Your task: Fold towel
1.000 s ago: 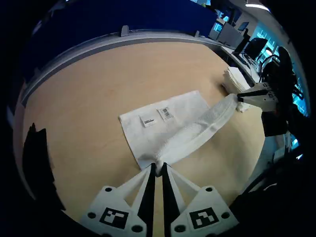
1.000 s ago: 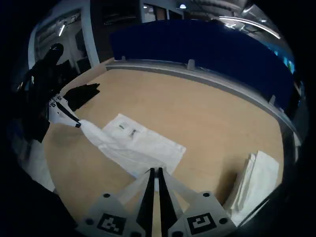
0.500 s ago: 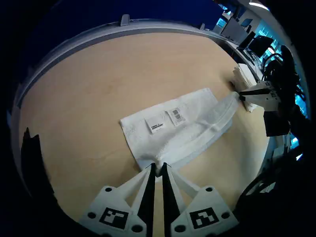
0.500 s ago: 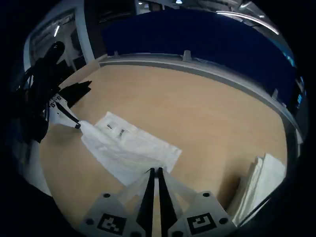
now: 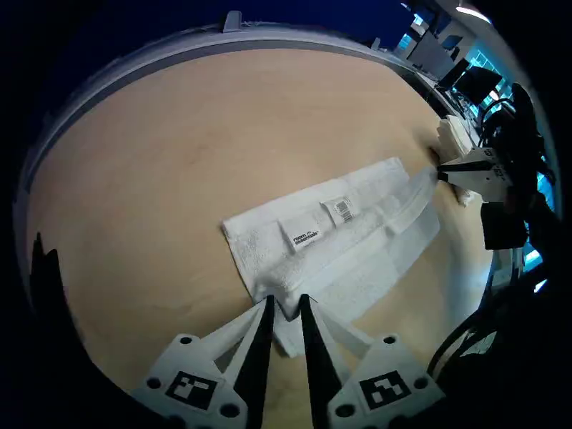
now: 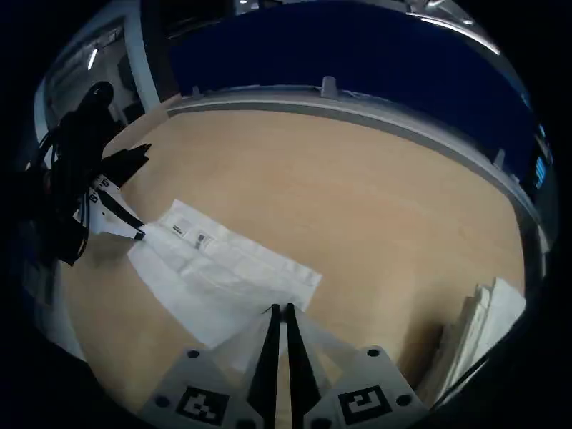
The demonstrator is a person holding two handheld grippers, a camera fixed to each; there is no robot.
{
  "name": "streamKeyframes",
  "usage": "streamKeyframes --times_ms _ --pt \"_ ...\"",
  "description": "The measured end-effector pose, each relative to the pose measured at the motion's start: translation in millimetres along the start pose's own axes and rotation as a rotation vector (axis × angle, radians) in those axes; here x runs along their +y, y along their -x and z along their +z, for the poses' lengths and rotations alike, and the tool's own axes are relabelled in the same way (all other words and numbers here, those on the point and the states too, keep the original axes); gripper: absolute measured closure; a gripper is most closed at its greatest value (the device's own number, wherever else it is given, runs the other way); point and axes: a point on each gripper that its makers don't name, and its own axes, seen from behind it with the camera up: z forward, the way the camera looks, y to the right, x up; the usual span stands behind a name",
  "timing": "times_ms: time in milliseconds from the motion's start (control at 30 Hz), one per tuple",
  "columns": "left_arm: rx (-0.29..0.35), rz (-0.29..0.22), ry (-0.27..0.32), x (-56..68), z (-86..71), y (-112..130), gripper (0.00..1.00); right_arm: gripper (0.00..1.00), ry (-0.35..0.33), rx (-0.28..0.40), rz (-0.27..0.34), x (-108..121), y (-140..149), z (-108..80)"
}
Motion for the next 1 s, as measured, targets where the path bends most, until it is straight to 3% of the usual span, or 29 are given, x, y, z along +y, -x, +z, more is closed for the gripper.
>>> streamKeyframes --times_ms 133,333,567,733,1000 --pt "0.020 -0.006 -0.021 -9.0 0.2 -4.6 0.58 0.93 0.024 0.000 -0.003 3.0 -0.3 5.6" --pt "0.047 -0.019 -0.052 -22.5 -0.9 -13.3 0.50 0.92 0.044 0.004 -0.009 4.0 -1.3 8.7" --pt "0.080 -0.025 -0.085 -34.0 -1.6 -25.5 0.33 0.86 0.088 0.022 -0.002 12.1 -5.6 10.5" --pt "0.104 -0.017 -0.104 -40.5 -7.5 -31.9 0.13 0.60 0.125 0.046 0.004 21.0 -13.0 8.2" --pt "0.125 -0.007 -0.121 -47.4 -19.1 -34.5 0.09 0.11 0.159 0.078 -0.011 29.0 -20.4 0.3"
